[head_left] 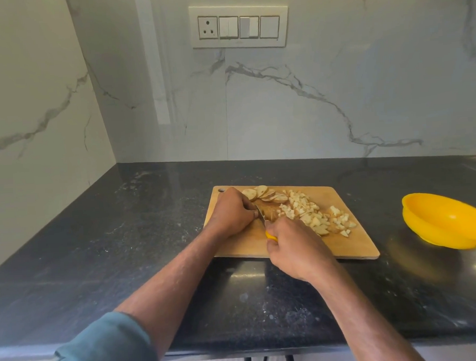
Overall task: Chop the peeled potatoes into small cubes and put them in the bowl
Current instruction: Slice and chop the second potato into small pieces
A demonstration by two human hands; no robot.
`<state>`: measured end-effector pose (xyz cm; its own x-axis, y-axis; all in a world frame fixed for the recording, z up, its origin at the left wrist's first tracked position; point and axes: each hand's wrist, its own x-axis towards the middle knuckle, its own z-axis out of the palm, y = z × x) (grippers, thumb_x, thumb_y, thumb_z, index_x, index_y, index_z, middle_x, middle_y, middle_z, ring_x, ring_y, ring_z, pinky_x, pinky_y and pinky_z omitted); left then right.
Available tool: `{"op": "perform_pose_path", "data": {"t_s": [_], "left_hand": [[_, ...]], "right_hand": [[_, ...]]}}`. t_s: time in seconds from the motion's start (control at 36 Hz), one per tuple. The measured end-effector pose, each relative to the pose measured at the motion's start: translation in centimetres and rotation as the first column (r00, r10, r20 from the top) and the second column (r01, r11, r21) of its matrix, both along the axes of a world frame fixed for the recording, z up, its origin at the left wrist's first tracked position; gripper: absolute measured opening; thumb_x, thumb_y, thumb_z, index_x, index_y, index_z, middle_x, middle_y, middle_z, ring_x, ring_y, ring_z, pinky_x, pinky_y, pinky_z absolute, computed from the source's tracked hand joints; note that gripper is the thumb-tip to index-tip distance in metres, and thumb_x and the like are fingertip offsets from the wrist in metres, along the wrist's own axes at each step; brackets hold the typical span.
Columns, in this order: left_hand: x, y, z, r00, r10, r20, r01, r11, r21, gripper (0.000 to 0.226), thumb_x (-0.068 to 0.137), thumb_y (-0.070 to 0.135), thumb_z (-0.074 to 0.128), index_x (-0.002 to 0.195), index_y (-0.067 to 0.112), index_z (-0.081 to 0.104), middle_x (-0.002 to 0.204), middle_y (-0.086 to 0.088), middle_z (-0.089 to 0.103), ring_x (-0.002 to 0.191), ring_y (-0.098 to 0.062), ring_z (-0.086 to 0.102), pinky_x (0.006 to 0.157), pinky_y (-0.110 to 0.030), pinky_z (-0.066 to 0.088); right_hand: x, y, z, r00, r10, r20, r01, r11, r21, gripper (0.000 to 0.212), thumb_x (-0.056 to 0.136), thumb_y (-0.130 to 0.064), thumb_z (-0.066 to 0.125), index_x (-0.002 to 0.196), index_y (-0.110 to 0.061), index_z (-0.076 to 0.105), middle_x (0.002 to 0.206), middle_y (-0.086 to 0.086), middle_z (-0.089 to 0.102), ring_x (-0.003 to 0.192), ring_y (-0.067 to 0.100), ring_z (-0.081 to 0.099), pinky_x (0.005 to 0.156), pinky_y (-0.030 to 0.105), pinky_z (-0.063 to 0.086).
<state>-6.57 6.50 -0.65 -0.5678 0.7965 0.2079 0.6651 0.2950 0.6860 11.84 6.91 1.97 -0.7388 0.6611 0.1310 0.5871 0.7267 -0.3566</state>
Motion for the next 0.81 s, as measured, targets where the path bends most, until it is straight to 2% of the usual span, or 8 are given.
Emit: {"op": "perform_pose_path", "data": {"t_s": [0.14, 0.19, 0.25, 0.31, 0.44, 0.58, 0.69, 0.81], "left_hand": [[-0.1, -0.1, -0.2, 1.000, 0.008, -0.003, -0.008, 1.000, -0.002, 0.004, 0.085, 0.015, 0.080, 0.088, 0.015, 0.083, 0.086, -0.001, 0.076, 0.091, -0.012, 0.065, 0.076, -0.027, 0.054], [-0.1, -0.2, -0.1, 1.000, -0.003, 0.011, 0.003, 1.000, 0.005, 0.005, 0.086, 0.016, 0.080, 0.089, 0.014, 0.083, 0.085, 0.001, 0.075, 0.088, -0.011, 0.065, 0.070, -0.022, 0.051], [0.1, -0.4, 0.0, 1.000, -0.005, 0.015, 0.004, 1.000, 0.019, 0.005, 0.087, 0.018, 0.080, 0.088, 0.014, 0.082, 0.083, 0.003, 0.073, 0.083, -0.008, 0.063, 0.063, -0.016, 0.044], [0.1, -0.3, -0.1, 1.000, -0.006, 0.009, 0.006, 0.999, 0.042, 0.004, 0.087, 0.017, 0.080, 0.085, 0.014, 0.081, 0.079, 0.005, 0.071, 0.080, -0.007, 0.062, 0.060, -0.015, 0.041], [0.3, -0.3, -0.1, 0.998, -0.062, 0.003, 0.062, 0.997, 0.038, 0.007, 0.089, 0.016, 0.077, 0.095, 0.015, 0.082, 0.084, 0.004, 0.074, 0.082, -0.010, 0.065, 0.065, -0.016, 0.044], [-0.7, -0.6, 0.3, 0.995, -0.019, 0.095, 0.007, 0.992, 0.123, 0.013, 0.093, 0.010, 0.072, 0.101, 0.011, 0.082, 0.097, 0.001, 0.076, 0.092, -0.010, 0.067, 0.079, -0.021, 0.049], [-1.1, -0.7, 0.2, 0.989, 0.028, 0.145, -0.055, 0.981, 0.185, 0.012, 0.096, 0.012, 0.070, 0.101, 0.012, 0.081, 0.096, 0.002, 0.075, 0.089, -0.009, 0.067, 0.074, -0.019, 0.050], [-1.1, -0.7, 0.0, 0.994, 0.024, 0.108, -0.044, 0.981, 0.187, 0.012, 0.097, 0.012, 0.068, 0.101, 0.011, 0.079, 0.094, 0.002, 0.073, 0.088, -0.008, 0.066, 0.069, -0.011, 0.046]], "right_hand": [[1.2, 0.2, -0.9, 0.997, 0.017, -0.078, -0.016, 1.000, 0.016, 0.047, 0.099, -0.023, 0.053, 0.145, -0.022, 0.050, 0.126, -0.001, 0.066, 0.080, 0.010, 0.057, 0.062, 0.019, 0.041], [1.9, 0.4, -1.2, 0.991, 0.008, -0.130, -0.006, 1.000, 0.016, 0.047, 0.097, -0.022, 0.054, 0.144, -0.024, 0.053, 0.113, -0.003, 0.071, 0.064, 0.003, 0.046, 0.049, 0.013, 0.027], [2.5, 0.6, -1.6, 0.978, -0.015, -0.208, 0.012, 1.000, -0.019, 0.046, 0.095, -0.019, 0.055, 0.140, -0.024, 0.058, 0.083, -0.011, 0.068, 0.051, 0.000, 0.038, 0.042, 0.015, 0.032], [2.9, 0.5, -2.2, 0.961, -0.043, -0.273, 0.035, 0.999, -0.034, 0.044, 0.094, -0.017, 0.057, 0.137, -0.024, 0.061, 0.055, -0.016, 0.040, 0.044, 0.002, 0.035, 0.043, 0.016, 0.035], [3.1, 0.0, -2.4, 0.908, -0.099, -0.408, 0.081, 0.995, -0.061, 0.043, 0.094, -0.013, 0.060, 0.137, -0.015, 0.059, 0.040, -0.017, 0.030, 0.040, 0.006, 0.043, 0.037, 0.017, 0.029], [2.3, -0.1, -2.1, 0.941, -0.037, -0.336, 0.058, 0.997, 0.053, 0.043, 0.095, -0.025, 0.058, 0.138, -0.020, 0.060, 0.079, -0.006, 0.073, 0.051, 0.001, 0.033, 0.047, 0.011, 0.022], [1.2, 0.1, -1.3, 0.958, 0.030, -0.287, 0.008, 0.991, 0.131, 0.041, 0.096, -0.025, 0.057, 0.136, -0.020, 0.063, 0.061, -0.014, 0.051, 0.047, 0.000, 0.034, 0.048, 0.011, 0.020], [0.1, -0.2, -1.2, 0.973, 0.042, -0.227, 0.000, 0.983, 0.181, 0.042, 0.097, -0.027, 0.054, 0.139, -0.024, 0.058, 0.098, -0.008, 0.073, 0.064, 0.002, 0.047, 0.049, 0.009, 0.020]]}}
